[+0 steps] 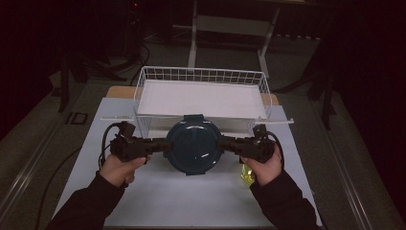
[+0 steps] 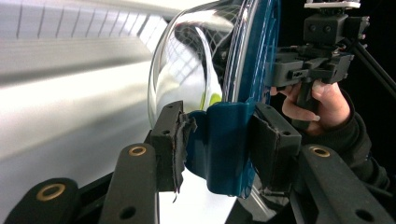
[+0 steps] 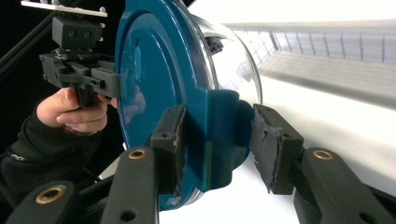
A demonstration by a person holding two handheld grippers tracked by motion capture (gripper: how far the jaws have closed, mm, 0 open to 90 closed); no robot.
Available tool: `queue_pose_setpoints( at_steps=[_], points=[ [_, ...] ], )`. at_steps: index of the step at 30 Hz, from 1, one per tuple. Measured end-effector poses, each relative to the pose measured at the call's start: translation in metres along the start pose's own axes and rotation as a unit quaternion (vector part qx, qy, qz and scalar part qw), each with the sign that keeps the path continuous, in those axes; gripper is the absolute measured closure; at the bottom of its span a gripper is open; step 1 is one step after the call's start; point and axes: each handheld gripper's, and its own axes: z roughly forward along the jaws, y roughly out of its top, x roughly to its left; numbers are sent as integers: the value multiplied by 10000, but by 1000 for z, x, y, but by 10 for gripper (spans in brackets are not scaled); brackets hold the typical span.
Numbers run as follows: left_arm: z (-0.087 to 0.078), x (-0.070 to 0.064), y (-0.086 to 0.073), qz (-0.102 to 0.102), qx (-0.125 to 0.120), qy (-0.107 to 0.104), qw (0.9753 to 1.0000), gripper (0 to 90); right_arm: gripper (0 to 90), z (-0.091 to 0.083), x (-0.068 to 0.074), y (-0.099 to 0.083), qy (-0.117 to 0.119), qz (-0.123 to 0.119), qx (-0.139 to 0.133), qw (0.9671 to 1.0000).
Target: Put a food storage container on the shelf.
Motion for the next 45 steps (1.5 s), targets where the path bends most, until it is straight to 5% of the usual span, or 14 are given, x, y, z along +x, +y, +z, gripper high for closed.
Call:
queue_pose_setpoints(
  at_steps=[9,21,36,45],
  points=[
    [2,-4,41,152,-175,32,9997,569,561,-8,-2,36,-15,-48,-208,9998],
    [14,8,80,109,-297,86,9995,568,561,-8,-22,69,-49,173,-328,9993],
    [24,34,98,-256,-447,-116,9986,562,563,-1,-37,93,-148,431,-391,9982],
    [32,51,106,-853,-572,-128,9946,545,530,6,-45,100,-228,634,-396,9969]
  ],
)
